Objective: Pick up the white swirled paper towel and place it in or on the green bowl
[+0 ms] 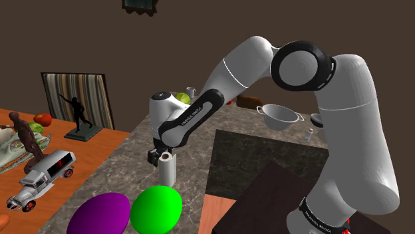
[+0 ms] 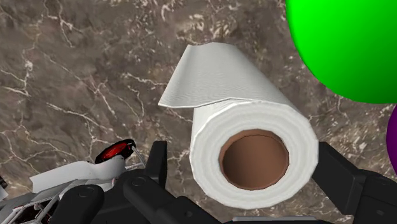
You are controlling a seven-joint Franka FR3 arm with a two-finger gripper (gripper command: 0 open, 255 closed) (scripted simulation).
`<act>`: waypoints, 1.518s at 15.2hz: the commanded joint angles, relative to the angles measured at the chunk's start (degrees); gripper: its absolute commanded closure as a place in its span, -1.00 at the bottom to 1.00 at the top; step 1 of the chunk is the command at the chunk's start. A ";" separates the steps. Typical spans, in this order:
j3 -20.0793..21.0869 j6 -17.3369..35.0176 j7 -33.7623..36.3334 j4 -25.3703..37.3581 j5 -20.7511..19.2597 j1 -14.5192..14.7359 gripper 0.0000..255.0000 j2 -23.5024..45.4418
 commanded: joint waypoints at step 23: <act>1.44 -5.91 -1.65 -0.22 1.99 -0.99 1.00 -6.22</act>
